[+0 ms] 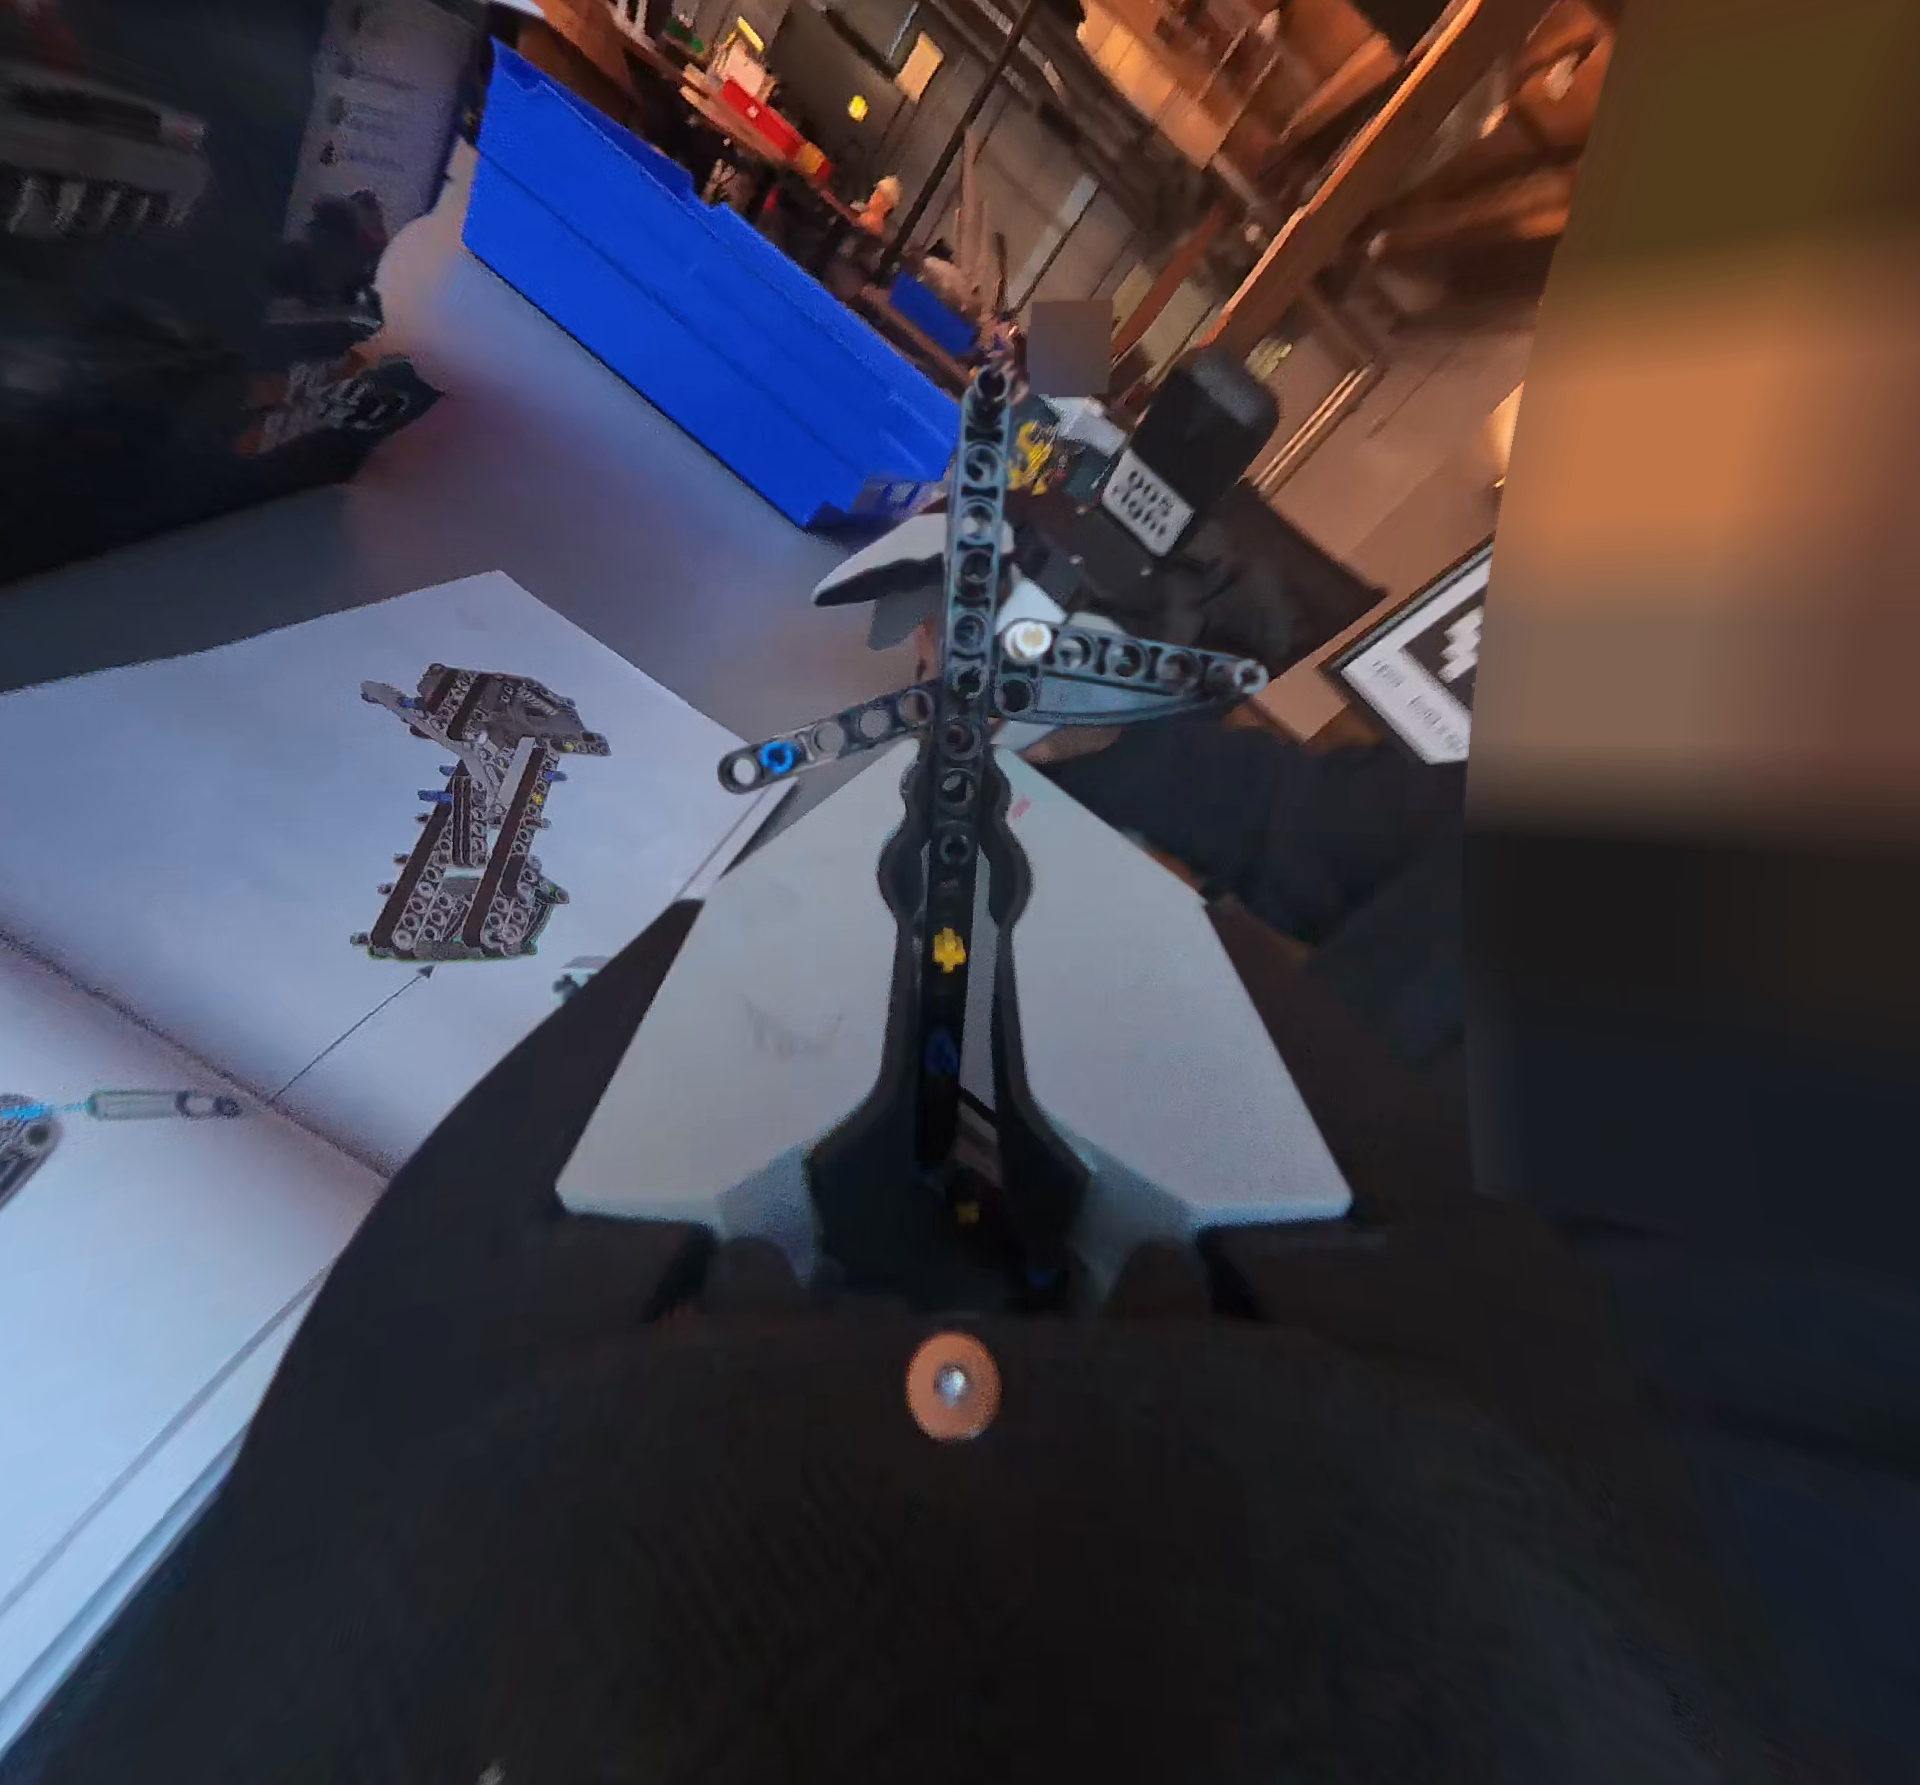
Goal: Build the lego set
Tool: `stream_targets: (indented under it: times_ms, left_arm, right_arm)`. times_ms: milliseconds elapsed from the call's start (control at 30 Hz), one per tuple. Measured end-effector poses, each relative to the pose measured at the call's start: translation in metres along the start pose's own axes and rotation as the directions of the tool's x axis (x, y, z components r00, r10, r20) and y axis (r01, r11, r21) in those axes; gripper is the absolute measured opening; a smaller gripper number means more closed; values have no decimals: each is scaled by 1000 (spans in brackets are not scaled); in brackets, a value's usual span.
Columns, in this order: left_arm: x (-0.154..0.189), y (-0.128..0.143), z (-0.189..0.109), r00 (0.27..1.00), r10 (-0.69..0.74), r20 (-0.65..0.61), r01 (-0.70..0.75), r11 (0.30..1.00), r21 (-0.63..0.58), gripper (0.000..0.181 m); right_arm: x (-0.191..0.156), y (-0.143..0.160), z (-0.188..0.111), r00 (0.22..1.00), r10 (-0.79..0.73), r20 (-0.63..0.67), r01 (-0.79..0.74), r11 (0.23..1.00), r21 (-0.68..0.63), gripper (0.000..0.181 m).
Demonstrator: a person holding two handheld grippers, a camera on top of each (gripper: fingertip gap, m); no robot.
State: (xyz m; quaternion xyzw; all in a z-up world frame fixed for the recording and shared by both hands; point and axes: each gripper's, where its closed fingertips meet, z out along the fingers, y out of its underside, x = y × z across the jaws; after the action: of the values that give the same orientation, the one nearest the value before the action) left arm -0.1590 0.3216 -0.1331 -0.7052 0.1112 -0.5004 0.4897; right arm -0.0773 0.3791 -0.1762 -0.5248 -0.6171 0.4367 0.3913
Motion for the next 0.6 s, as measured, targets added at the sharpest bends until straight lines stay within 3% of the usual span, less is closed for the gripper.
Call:
stream_targets:
  times_ms: [233, 333, 367, 433, 600]
  left_arm:
    - [21, 26, 23, 980, 201, 9, -198, 973, -120, 3]
    - [37, 32, 27, 961, 267, -64, -273, 957, -100, 3]
    - [40, 34, 27, 950, 302, -73, -308, 946, -98, 3]
    - [43, 34, 24, 925, 371, -85, -378, 923, -78, 4]
    - [50, 29, 26, 897, 432, -91, -434, 901, -2, 5]
  right_arm:
    - [-55, -43, 37, 997, -61, 46, 56, 995, 88, 87]
    - [-71, -58, 40, 990, -127, 57, 119, 984, 133, 61]
    - [-76, -67, 34, 987, -151, 62, 137, 973, 187, 45]
    - [-81, -86, 23, 981, -191, 40, 172, 942, 287, 32]
    - [-90, -99, 17, 976, -214, 42, 190, 928, 320, 24]
